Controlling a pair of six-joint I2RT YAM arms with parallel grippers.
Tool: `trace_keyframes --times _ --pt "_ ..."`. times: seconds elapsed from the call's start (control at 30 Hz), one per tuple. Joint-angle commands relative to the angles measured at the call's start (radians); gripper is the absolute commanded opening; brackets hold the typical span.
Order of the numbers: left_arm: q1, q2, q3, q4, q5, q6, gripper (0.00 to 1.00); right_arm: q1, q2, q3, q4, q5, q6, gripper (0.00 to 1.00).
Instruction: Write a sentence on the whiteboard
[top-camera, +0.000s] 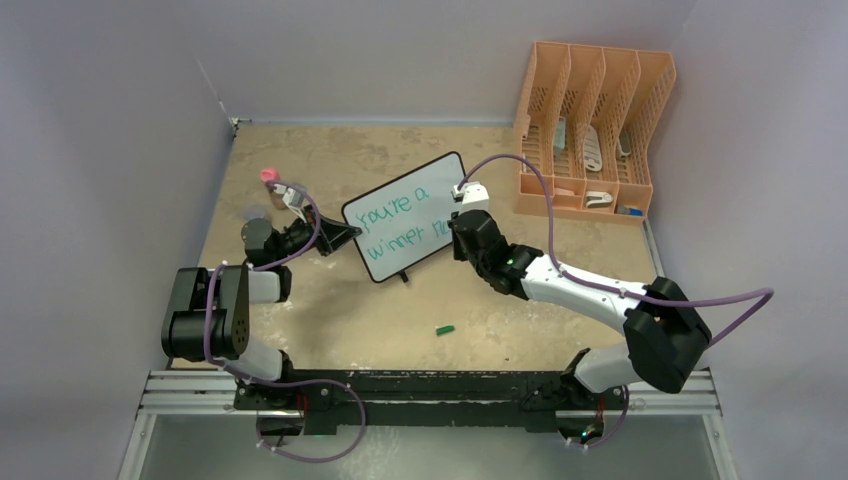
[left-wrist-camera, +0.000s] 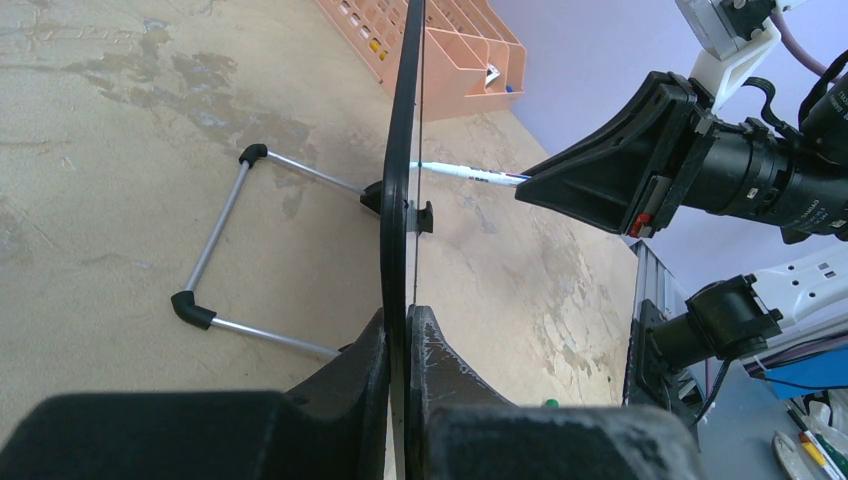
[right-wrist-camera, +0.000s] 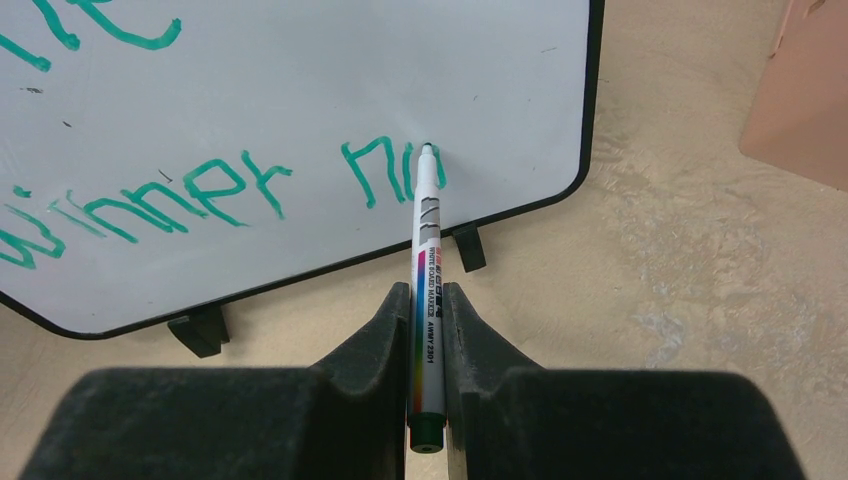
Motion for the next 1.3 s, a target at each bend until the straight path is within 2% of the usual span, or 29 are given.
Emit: trace_keyframes --times 0.0,1.27 --pt "0.004 -0.022 0.022 0.019 0.000 0.033 0.00 -0.003 -0.015 0.032 0.057 -0.029 -0.011 0.00" --pt "0.004 -0.027 0.019 0.019 -0.002 0.030 0.00 -0.003 -0.041 0.035 0.051 -0.040 -0.008 0.00"
